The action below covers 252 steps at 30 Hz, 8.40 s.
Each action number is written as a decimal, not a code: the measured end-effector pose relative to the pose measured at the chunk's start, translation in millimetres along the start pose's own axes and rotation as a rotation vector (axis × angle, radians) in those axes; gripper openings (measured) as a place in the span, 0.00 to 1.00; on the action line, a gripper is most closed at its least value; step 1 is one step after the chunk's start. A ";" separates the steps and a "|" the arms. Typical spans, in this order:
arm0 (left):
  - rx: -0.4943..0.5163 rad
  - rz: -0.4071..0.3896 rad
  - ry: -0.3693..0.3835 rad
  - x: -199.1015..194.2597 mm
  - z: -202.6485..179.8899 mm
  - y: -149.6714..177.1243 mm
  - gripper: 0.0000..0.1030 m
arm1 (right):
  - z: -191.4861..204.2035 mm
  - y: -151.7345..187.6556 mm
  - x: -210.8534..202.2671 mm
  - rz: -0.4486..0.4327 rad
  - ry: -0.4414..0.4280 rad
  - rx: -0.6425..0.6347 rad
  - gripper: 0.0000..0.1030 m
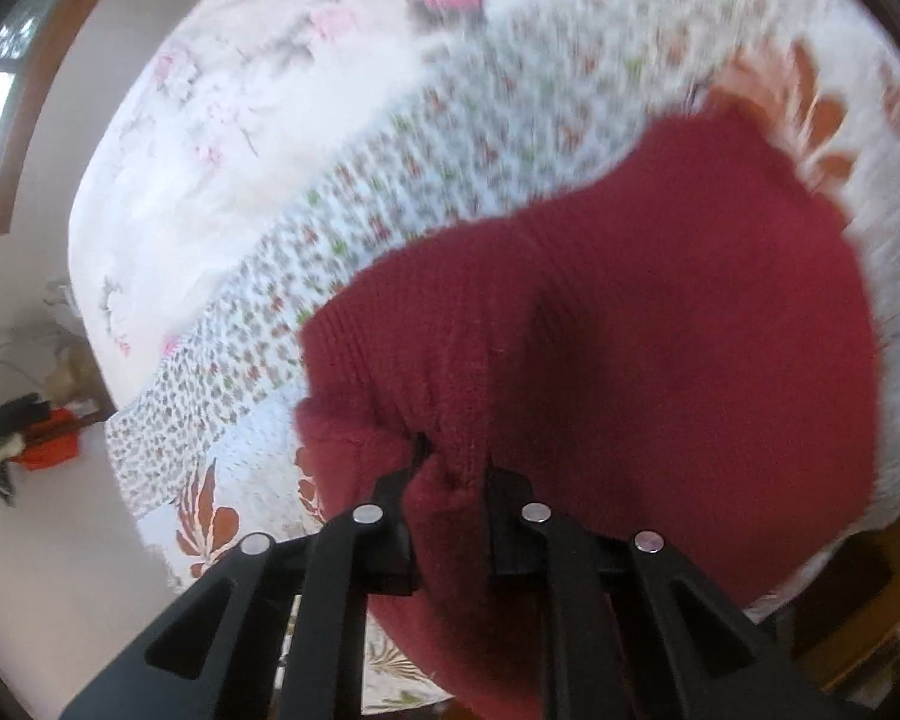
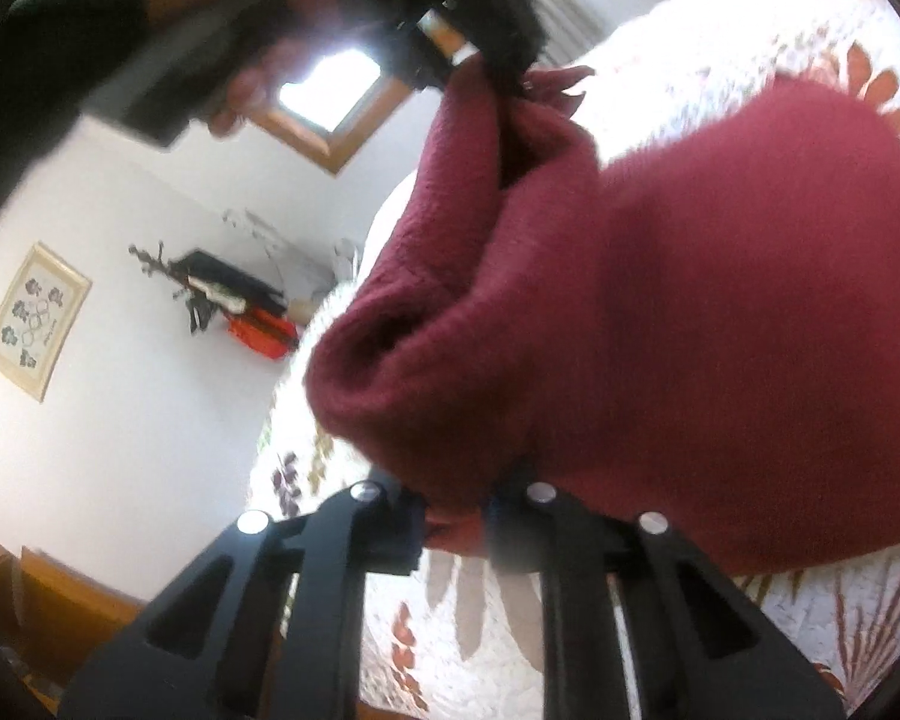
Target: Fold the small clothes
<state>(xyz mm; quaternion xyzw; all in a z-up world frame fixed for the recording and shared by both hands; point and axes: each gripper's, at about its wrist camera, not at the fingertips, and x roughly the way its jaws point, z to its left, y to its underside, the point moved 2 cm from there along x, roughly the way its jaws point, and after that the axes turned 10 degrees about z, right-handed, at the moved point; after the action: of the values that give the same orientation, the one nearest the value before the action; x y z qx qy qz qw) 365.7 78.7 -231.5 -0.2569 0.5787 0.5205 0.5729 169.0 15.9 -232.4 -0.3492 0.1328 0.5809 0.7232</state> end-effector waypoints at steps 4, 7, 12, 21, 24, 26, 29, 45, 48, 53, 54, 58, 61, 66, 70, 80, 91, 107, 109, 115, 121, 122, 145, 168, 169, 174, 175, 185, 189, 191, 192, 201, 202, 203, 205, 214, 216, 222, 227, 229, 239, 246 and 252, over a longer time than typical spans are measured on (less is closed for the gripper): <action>-0.025 -0.085 0.087 -35.5 8.0 2.3 0.13 | 4.9 -6.8 -35.3 -0.095 0.000 0.009 0.10; -0.008 -0.130 0.133 -58.4 -10.7 -8.1 0.13 | -2.6 -10.8 -63.3 -0.153 0.003 0.032 0.09; 0.053 -0.143 0.159 -66.3 -60.6 -30.1 0.13 | -37.0 -6.3 -100.8 -0.220 0.023 0.121 0.09; 0.101 -0.032 0.084 -17.1 -136.5 -69.2 0.13 | -113.3 18.6 -112.3 -0.196 -0.020 0.327 0.09; 0.116 -0.021 0.064 -12.9 -149.8 -74.4 0.13 | -109.4 26.9 -114.5 -0.207 -0.023 0.326 0.09; 0.121 -0.020 0.062 -13.8 -155.9 -76.2 0.13 | -111.9 30.3 -118.6 -0.217 -0.024 0.329 0.09; 0.123 -0.019 0.056 -13.5 -163.7 -78.6 0.13 | -117.6 32.8 -117.4 -0.220 -0.036 0.362 0.09; 0.127 -0.447 0.360 -79.2 -95.3 37.6 0.89 | -152.0 7.0 -109.6 -0.059 -0.239 0.341 0.57; 0.155 -0.429 0.444 -49.5 -87.4 80.6 0.89 | -151.5 1.2 -110.3 -0.016 -0.226 0.318 0.20; 0.183 -0.506 0.508 -20.0 -83.6 148.0 0.89 | -152.8 4.8 -140.0 -0.028 -0.201 0.292 0.15; 0.182 -0.521 0.528 -18.5 -82.3 155.5 0.89 | -154.5 6.1 -140.8 -0.023 -0.205 0.298 0.15; 0.179 -0.540 0.613 -3.7 -82.2 176.8 0.89 | -180.0 18.3 -130.2 0.012 -0.148 0.365 0.16; 0.174 -0.558 0.666 1.0 -80.3 189.0 0.89 | -183.4 19.7 -128.9 0.035 -0.151 0.373 0.29; 0.222 -0.573 0.658 7.4 -82.8 204.0 0.89 | -170.0 -2.1 -127.2 0.058 -0.183 0.347 0.69; 0.253 -0.538 0.655 21.3 -89.7 209.2 0.88 | -165.6 -10.1 -116.2 0.112 -0.161 0.306 0.22; 0.413 -0.476 0.567 38.5 -133.2 217.7 0.86 | -185.4 -5.3 -118.2 0.141 -0.058 0.301 0.18; 0.372 -0.424 0.618 69.4 -126.0 203.2 0.87 | -167.2 -98.7 -126.7 0.056 0.011 0.183 0.47; 0.364 -0.444 0.680 72.8 -124.7 201.2 0.92 | -170.2 -144.6 -111.2 0.091 0.104 0.126 0.16; 0.351 -0.450 0.697 73.4 -122.0 202.4 0.93 | -159.9 -161.5 -97.9 0.115 0.101 0.091 0.16; 0.251 -0.460 0.883 58.0 -88.1 210.2 0.93 | -190.7 -171.8 -65.4 0.235 0.164 0.128 0.01; -0.071 -0.483 1.036 80.5 11.2 210.9 0.96 | -226.2 -144.6 -117.8 0.207 -0.016 0.280 0.79; -0.124 -0.469 1.079 91.3 23.8 204.8 0.96 | -238.5 -132.6 -112.7 0.251 -0.092 0.344 0.79; -0.272 -0.232 1.291 139.8 -19.6 90.9 0.68 | -228.0 -105.8 -40.7 0.436 -0.331 0.360 0.64; -0.404 -0.311 1.298 200.7 85.5 269.1 0.51 | -23.2 -20.0 66.0 0.568 -0.212 0.140 0.53; -0.425 -0.279 1.269 217.1 83.1 271.2 0.58 | -23.5 -14.3 69.7 0.582 -0.168 0.135 0.57; -0.427 -0.352 1.251 205.5 86.9 292.9 0.71 | -14.5 -41.2 19.9 0.459 -0.130 0.150 0.73; -0.429 -0.377 1.214 198.6 89.7 298.2 0.72 | -16.5 -50.0 12.1 0.424 -0.102 0.146 0.73; -0.089 -0.566 1.161 123.8 3.9 318.7 0.79 | -20.0 -86.3 59.5 0.395 0.069 -0.009 0.08; -0.081 -0.479 1.163 151.1 -28.8 302.1 0.79 | -44.4 -84.5 68.9 0.385 0.138 0.006 0.09; -0.091 -0.479 1.159 144.3 -38.8 300.4 0.80 | -41.0 -81.5 62.7 0.364 0.135 0.014 0.15; -0.096 -0.478 1.167 144.8 -36.5 304.2 0.82 | -38.6 -80.9 56.7 0.349 0.130 0.013 0.19; -0.147 -0.481 1.190 162.8 -21.9 327.2 0.96 | 15.1 17.6 18.3 0.509 0.095 -0.170 0.23; -0.155 -0.478 1.201 164.7 -22.6 326.3 0.96 | 6.7 20.5 19.7 0.502 0.110 -0.151 0.13; -0.158 -0.476 1.214 167.6 -20.3 328.0 0.96 | -3.4 21.0 19.9 0.492 0.123 -0.122 0.00; -0.165 -0.491 1.218 171.5 -20.0 330.3 0.96 | -11.3 20.8 15.1 0.463 0.138 -0.117 0.00; -0.361 -0.600 0.508 94.5 -7.8 423.7 0.96 | 116.3 62.8 -67.2 0.140 0.747 -0.486 0.98; -0.425 -0.605 0.291 58.5 -12.1 454.6 0.96 | 145.3 75.0 -83.0 0.090 0.798 -0.476 0.98; -0.609 -0.566 0.396 30.3 -7.7 513.7 0.96 | 182.9 89.0 -112.8 0.084 0.745 -0.279 0.98; -0.630 -0.587 0.390 9.7 -15.2 528.7 0.96 | 215.6 102.8 -123.6 0.082 0.789 -0.282 0.98; -0.628 -0.601 0.399 1.1 -14.1 538.2 0.96 | 227.8 106.8 -134.6 0.058 0.797 -0.292 0.98; -0.573 -0.599 0.370 -9.8 -27.7 546.2 0.96 | 232.6 116.0 -146.9 0.041 0.815 -0.296 0.98; -0.570 -0.616 0.365 -13.5 -33.5 552.6 0.96 | 239.2 119.0 -155.0 0.015 0.816 -0.314 0.98; -0.572 -0.621 0.364 -13.8 -34.5 554.4 0.96 | 239.8 118.5 -157.2 0.012 0.799 -0.310 0.98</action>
<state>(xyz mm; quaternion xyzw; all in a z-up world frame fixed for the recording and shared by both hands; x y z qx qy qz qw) -140.5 224.4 -54.7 -0.6532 0.3984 0.4095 0.4969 -38.4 66.2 -7.2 -0.6506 0.3157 0.4170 0.5506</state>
